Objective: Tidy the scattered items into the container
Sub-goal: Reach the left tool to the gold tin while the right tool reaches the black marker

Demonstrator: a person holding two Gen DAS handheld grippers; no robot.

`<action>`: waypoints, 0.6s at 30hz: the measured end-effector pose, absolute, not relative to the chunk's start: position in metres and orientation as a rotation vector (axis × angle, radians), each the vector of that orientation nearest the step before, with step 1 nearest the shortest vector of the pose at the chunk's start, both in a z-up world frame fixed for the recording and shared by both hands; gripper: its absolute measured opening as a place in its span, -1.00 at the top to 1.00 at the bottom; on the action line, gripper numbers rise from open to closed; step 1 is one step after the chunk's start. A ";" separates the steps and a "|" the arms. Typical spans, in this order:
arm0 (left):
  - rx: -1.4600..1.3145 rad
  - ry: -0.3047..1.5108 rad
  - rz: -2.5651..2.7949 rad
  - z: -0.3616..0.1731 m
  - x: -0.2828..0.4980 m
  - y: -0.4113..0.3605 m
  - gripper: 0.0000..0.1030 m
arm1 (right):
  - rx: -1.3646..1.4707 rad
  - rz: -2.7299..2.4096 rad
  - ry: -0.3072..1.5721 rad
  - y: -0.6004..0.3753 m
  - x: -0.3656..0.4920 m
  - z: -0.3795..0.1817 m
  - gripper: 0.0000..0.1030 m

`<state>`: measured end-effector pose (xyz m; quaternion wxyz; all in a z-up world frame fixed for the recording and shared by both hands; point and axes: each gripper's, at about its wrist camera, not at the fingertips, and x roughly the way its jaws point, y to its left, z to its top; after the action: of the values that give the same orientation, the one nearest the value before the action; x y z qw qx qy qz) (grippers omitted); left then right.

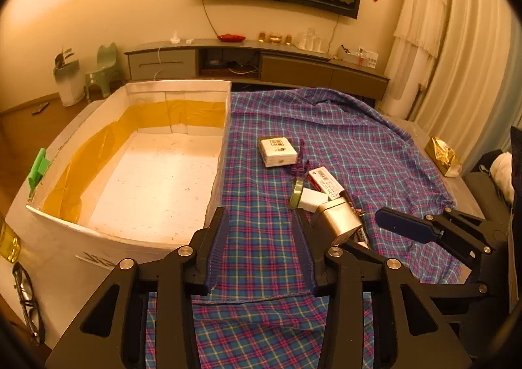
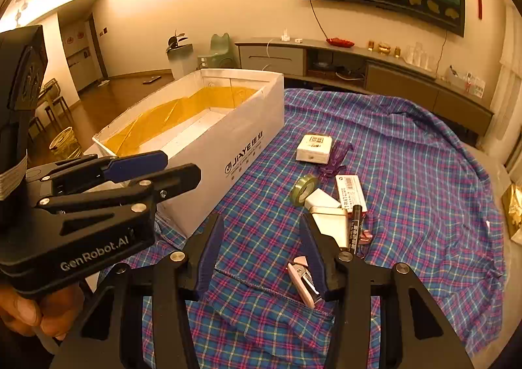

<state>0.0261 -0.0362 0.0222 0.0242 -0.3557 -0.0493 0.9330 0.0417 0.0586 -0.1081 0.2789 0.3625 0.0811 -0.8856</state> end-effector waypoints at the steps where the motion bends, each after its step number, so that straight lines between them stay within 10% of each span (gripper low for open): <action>1: -1.099 -0.149 2.884 0.022 0.026 -0.035 0.11 | 0.974 -2.376 0.219 0.060 0.041 -0.110 -0.01; 18: -1.156 -0.066 2.807 -0.001 0.007 0.001 0.02 | 1.080 -2.345 0.182 0.088 0.015 -0.146 -0.10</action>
<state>0.0069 0.0009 -0.0007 0.0528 -0.3802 -0.0218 0.9231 0.0152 0.0881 -0.1465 0.2730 0.4013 0.0675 -0.8717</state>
